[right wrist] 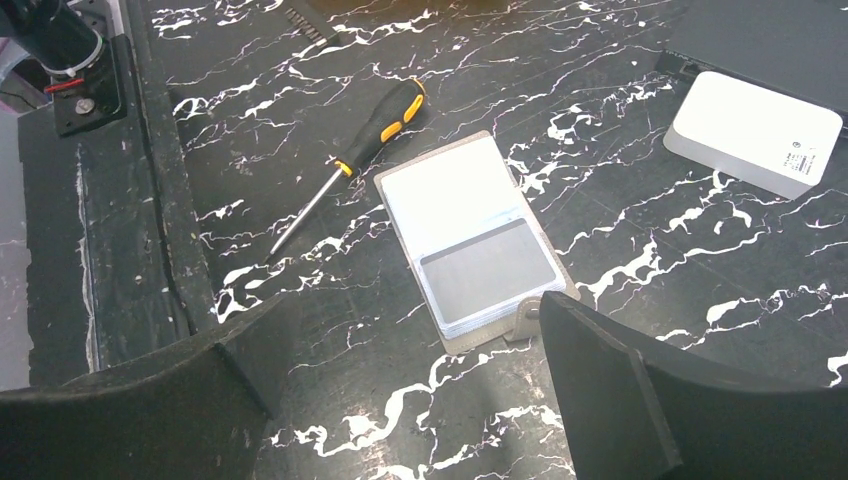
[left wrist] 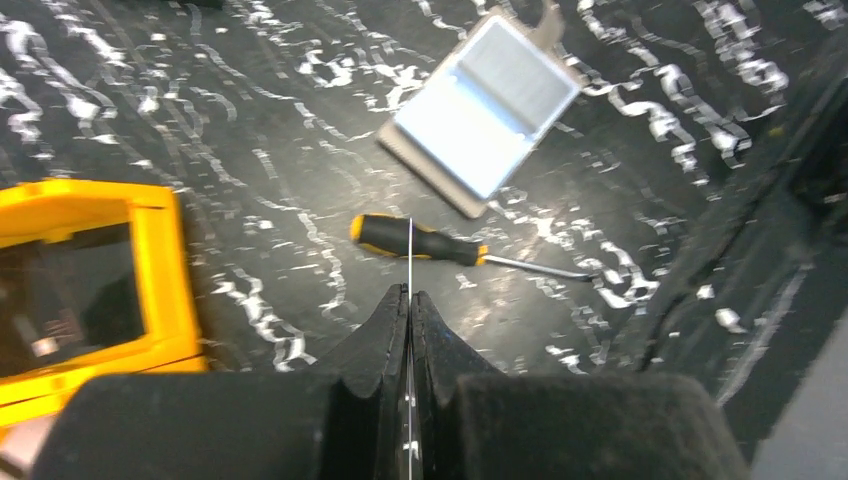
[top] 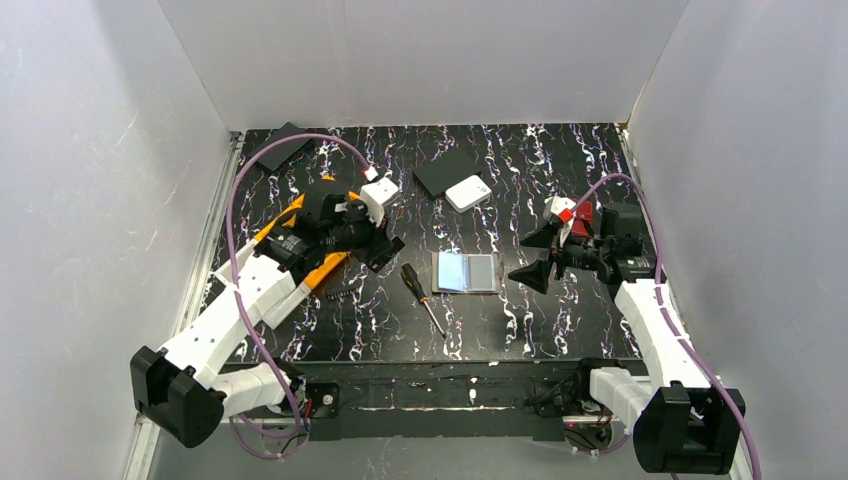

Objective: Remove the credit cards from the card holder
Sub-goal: Place the credit card in the storage box, then remove the credit card from the card holder.

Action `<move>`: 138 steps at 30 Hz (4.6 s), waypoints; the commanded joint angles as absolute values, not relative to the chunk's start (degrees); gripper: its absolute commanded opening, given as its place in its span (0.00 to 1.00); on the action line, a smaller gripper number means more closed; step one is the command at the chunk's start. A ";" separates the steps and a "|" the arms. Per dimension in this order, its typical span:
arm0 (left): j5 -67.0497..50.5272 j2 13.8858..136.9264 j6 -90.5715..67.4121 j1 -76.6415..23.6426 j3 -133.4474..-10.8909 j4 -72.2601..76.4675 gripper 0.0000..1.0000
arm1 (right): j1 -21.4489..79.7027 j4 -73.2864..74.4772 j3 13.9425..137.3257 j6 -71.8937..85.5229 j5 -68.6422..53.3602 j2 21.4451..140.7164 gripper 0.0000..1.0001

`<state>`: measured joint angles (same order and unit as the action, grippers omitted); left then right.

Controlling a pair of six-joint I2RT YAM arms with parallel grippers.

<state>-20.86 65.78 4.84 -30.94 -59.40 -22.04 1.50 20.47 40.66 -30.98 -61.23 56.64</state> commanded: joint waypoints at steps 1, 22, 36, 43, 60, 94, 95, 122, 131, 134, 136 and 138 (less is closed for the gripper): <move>-18.08 66.85 19.47 -27.40 -64.95 -29.36 0.00 | 1.14 18.14 40.59 -29.44 -60.02 56.18 0.98; -22.75 90.27 28.87 -11.94 -79.58 -26.54 0.00 | 1.14 18.62 41.04 -29.79 -59.45 57.59 0.98; -24.89 97.66 26.79 -7.97 -78.63 -19.85 0.00 | 1.14 18.90 41.03 -29.97 -60.64 58.28 0.98; -25.25 99.47 26.95 -7.08 -77.50 -17.91 0.00 | 1.14 18.90 40.96 -29.97 -60.89 58.18 0.98; -25.49 102.52 26.37 -6.26 -74.60 -15.82 0.00 | 1.14 18.98 40.87 -30.06 -61.00 58.10 0.99; -19.93 62.61 -19.16 -4.28 -57.56 -0.39 0.98 | 0.62 18.56 39.80 -30.10 -58.61 56.05 0.98; -22.79 60.40 -21.24 -4.03 -55.81 -0.55 0.98 | 0.62 18.00 39.66 -29.17 -58.40 55.93 0.98; -12.30 63.66 -45.92 -44.28 -39.63 2.91 0.97 | 2.62 19.34 43.15 -21.04 -48.13 69.52 0.80; -13.69 80.55 -46.15 -47.59 -46.80 11.00 0.87 | 11.10 15.85 44.36 -15.21 -43.01 73.08 0.38; -14.79 85.44 -45.31 -47.59 -49.56 12.02 0.77 | 13.27 13.84 44.75 -12.64 -39.92 74.15 0.22; -14.81 88.14 -44.77 -47.55 -51.37 12.20 0.69 | 15.28 12.98 45.11 -11.41 -36.88 75.02 0.15; -14.02 90.37 -44.25 -47.59 -52.51 12.25 0.59 | 17.19 13.05 45.71 -11.10 -34.98 75.79 0.11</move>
<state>-14.55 87.70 -45.93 -47.37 -49.25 10.61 14.00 16.14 42.59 -14.22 -39.94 74.54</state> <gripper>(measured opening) 0.664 0.142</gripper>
